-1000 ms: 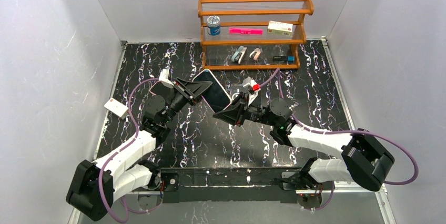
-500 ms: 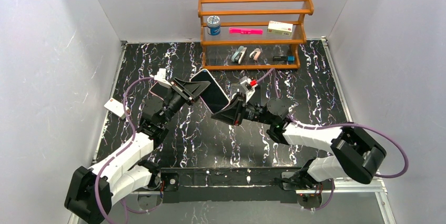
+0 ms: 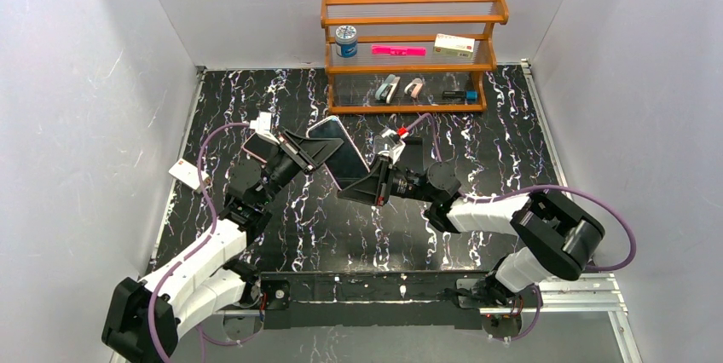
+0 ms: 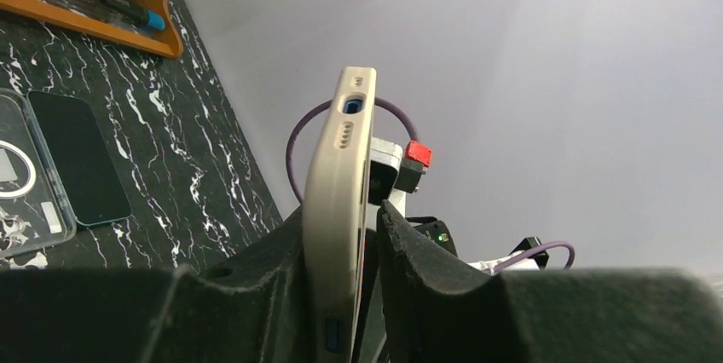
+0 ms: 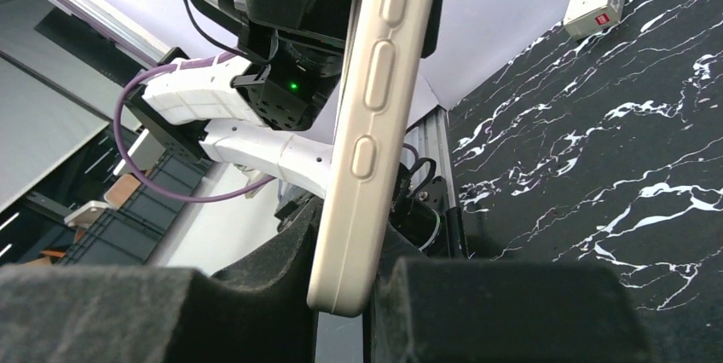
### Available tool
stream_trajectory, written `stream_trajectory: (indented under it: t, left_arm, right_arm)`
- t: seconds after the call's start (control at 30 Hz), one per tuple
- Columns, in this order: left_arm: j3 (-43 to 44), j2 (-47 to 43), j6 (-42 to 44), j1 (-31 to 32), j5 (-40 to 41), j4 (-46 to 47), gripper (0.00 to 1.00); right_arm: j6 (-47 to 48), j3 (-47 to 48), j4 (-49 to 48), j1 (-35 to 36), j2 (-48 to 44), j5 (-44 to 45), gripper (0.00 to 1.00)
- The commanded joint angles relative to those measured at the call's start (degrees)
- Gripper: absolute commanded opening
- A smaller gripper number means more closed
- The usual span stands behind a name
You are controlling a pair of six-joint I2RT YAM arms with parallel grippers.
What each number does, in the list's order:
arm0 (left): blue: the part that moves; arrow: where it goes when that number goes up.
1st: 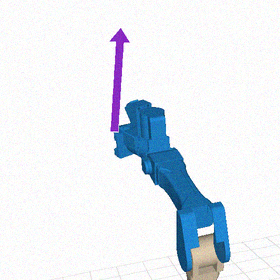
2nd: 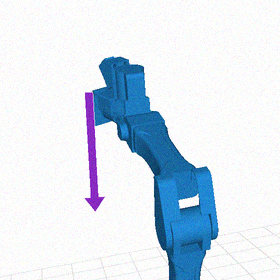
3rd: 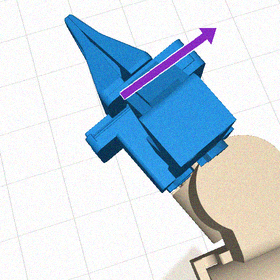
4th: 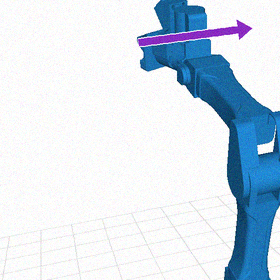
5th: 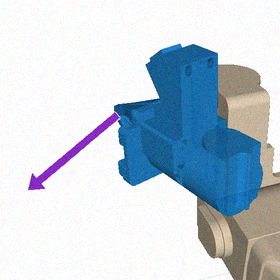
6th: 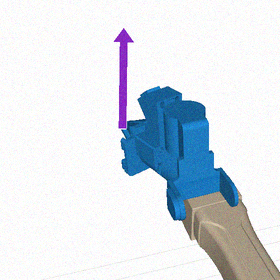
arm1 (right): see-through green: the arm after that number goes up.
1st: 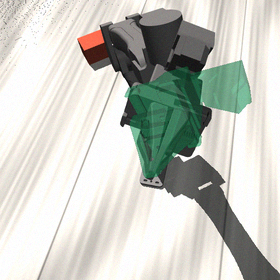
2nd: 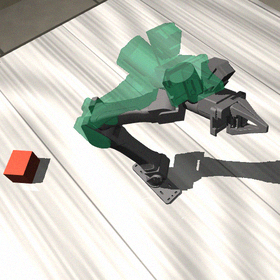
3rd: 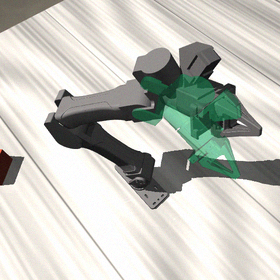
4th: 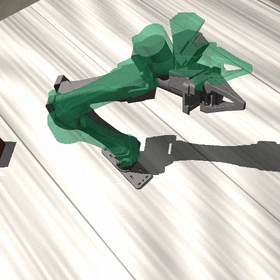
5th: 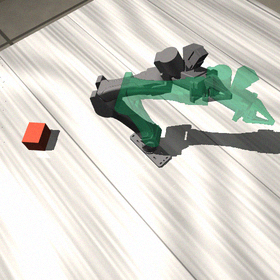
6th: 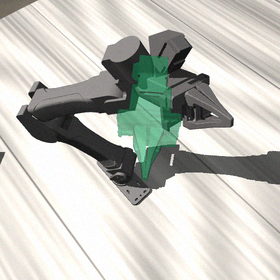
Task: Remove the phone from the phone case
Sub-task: Remove the phone case from the phone.
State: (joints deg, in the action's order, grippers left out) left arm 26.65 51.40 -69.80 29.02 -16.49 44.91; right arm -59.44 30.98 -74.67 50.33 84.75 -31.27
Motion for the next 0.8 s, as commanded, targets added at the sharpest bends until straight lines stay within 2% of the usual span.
stream_trajectory:
  t: [0.0,0.1,0.17,0.3,0.37,0.43,0.53,0.77]
  left_arm:
    - [-0.68,-1.31,1.45,1.13,-3.28,3.15,0.19]
    - [-1.04,-1.28,1.11,1.13,-2.33,3.17,0.00]
    - [-1.47,-1.70,0.63,1.08,-1.00,3.17,0.00]
    - [-2.57,-2.73,-1.50,1.08,2.45,3.09,0.00]
    - [-2.95,-3.19,-2.09,1.13,3.97,3.01,0.00]
    - [-3.29,-3.47,-2.71,1.12,5.37,2.77,0.00]
    - [-3.72,-3.87,-4.27,1.09,7.28,2.28,0.00]
    - [-4.95,-6.81,-5.53,1.13,13.91,0.26,0.00]
  right_arm:
    - [-2.62,3.18,-5.09,-0.13,-0.36,0.55,0.01]
    - [-1.58,3.12,-3.89,-0.06,-0.84,0.55,0.01]
    - [-0.15,3.06,-2.57,-0.09,-1.43,0.60,0.02]
    - [2.96,2.43,-0.58,0.23,-2.99,1.65,0.36]
    - [4.11,1.96,0.25,0.57,-3.75,3.01,0.48]
    - [5.28,1.80,0.87,1.10,-4.34,4.35,0.55]
    - [6.43,1.68,1.53,1.89,-4.59,5.97,0.59]
    - [9.15,0.72,1.50,4.57,-4.33,9.60,0.60]
